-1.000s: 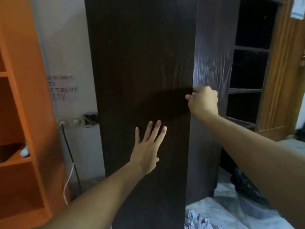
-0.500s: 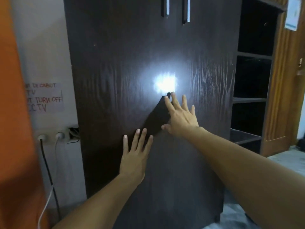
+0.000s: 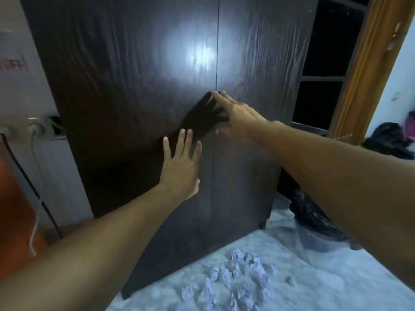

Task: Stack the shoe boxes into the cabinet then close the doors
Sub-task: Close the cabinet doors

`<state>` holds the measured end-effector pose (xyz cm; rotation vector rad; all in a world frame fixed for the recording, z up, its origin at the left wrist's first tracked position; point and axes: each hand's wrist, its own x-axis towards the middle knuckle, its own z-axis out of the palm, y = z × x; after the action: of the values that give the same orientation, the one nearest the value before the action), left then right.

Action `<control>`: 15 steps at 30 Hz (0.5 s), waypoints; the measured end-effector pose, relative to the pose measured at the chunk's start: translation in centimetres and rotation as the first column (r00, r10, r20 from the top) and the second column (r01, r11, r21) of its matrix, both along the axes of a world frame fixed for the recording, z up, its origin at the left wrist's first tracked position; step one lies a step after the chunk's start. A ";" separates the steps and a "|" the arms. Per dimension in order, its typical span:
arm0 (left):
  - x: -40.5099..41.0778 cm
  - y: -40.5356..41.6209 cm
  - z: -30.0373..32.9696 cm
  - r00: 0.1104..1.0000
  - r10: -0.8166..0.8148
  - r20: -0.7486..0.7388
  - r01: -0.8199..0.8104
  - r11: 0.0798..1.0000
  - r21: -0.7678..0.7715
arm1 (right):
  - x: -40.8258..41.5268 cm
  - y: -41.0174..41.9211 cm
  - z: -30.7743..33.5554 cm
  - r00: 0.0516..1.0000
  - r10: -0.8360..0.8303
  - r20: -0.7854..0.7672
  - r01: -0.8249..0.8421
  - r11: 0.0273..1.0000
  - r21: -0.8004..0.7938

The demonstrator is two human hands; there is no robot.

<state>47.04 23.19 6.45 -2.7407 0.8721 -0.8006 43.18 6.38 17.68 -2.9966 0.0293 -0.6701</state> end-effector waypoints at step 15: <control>-6.3 -22.1 -11.3 0.714 -0.390 -0.581 0.429 0.900 -0.078 | -13.2 -22.9 -18.8 0.802 -0.450 -0.394 0.520 0.849 0.090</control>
<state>40.70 1.13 -4.82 -2.7931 1.6342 0.0811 29.96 -16.57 -1.12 -2.8718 0.8638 -0.1100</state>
